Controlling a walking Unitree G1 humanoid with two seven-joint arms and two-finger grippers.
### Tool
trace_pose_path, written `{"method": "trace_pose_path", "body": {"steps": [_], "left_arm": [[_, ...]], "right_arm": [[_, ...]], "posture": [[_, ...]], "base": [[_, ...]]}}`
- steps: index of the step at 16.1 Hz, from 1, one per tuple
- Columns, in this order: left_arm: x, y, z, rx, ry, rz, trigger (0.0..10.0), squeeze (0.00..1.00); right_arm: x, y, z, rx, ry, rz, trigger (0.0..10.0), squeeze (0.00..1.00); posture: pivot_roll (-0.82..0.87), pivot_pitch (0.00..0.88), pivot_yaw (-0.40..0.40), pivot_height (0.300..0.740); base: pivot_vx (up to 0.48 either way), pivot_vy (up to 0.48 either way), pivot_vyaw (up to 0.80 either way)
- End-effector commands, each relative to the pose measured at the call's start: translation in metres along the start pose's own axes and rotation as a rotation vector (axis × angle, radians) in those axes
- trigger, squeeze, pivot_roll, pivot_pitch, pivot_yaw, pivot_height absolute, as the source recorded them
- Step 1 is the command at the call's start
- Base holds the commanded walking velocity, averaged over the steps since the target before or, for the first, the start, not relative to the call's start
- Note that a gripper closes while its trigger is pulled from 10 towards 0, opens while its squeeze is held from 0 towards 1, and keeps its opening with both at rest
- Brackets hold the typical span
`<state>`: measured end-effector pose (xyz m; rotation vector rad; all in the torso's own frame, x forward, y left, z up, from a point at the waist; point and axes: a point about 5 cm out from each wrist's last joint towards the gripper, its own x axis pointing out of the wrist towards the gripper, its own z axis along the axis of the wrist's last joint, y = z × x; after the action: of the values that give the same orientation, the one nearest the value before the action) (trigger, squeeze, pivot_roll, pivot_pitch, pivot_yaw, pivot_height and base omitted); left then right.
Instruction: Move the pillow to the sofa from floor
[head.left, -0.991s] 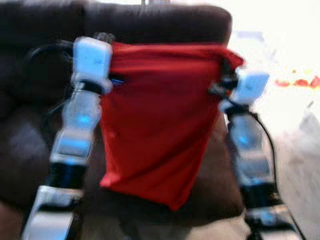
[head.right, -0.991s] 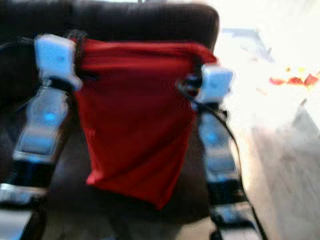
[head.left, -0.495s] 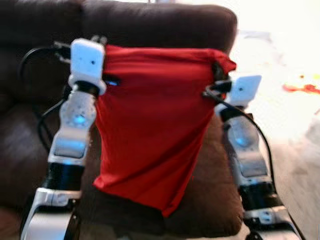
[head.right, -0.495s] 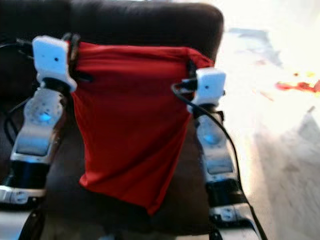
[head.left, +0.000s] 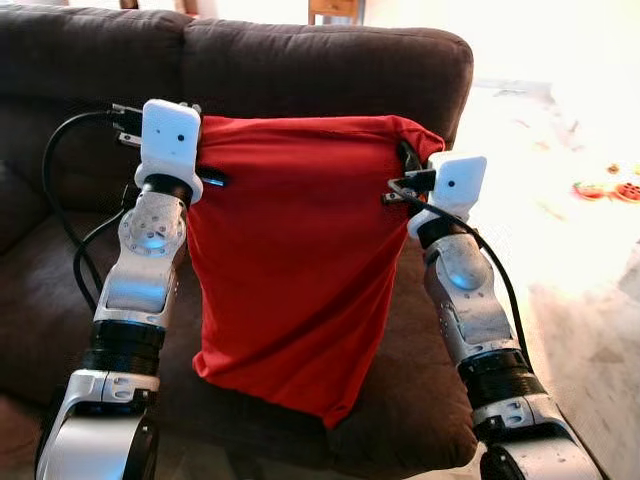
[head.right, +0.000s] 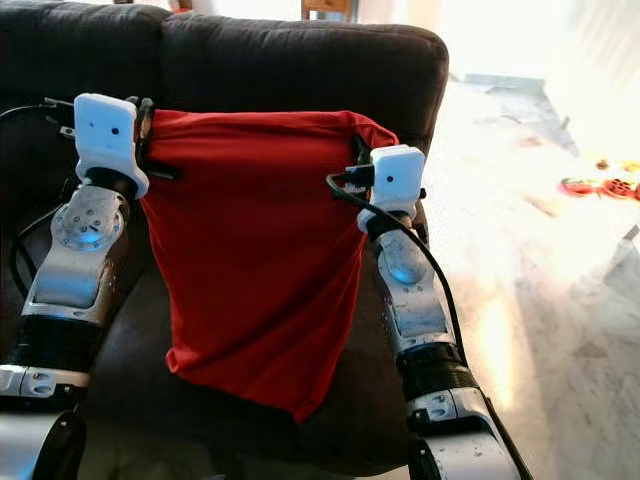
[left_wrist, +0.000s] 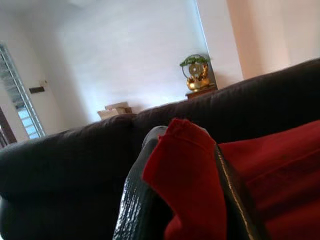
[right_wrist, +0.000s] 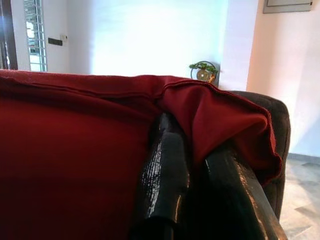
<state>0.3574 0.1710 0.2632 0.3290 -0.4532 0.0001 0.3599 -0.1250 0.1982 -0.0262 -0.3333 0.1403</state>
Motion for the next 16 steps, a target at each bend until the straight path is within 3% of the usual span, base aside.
{"method": "trace_pose_path", "body": {"steps": [1, 3, 9, 13, 16], "left_arm": [[0.01, 0.013, 0.024, 0.013, -0.085, 0.025, 10.0, 0.0], [0.016, 0.014, 0.044, 0.044, -0.136, 0.003, 10.0, 0.0], [0.015, 0.009, 0.055, 0.055, -0.121, -0.033, 10.0, 0.0], [0.006, 0.009, 0.022, 0.077, 0.019, -0.026, 10.0, 0.0], [-0.004, 0.01, -0.005, 0.03, 0.064, 0.004, 10.0, 0.0]], "right_arm": [[0.008, -0.015, 0.018, 0.015, -0.084, -0.064, 10.0, 0.0], [0.01, -0.017, 0.019, 0.015, -0.093, -0.063, 10.0, 0.0], [0.01, -0.019, 0.013, 0.023, -0.088, -0.08, 10.0, 0.0], [0.01, -0.02, 0.008, 0.016, -0.072, -0.082, 10.0, 0.0], [0.007, -0.016, 0.0, 0.012, -0.042, -0.074, 10.0, 0.0]], "posture": [[0.1, 0.0, -0.034, 0.74], [0.11, 0.0, -0.031, 0.74], [0.13, 0.0, -0.028, 0.74], [0.12, 0.0, -0.033, 0.74], [0.12, 0.006, -0.041, 0.74]], "base": [[0.0, 0.0, 0.0], [0.0, 0.0, 0.0], [0.0, 0.0, 0.0], [0.0, 0.0, 0.0], [0.0, 0.0, 0.0]]}}
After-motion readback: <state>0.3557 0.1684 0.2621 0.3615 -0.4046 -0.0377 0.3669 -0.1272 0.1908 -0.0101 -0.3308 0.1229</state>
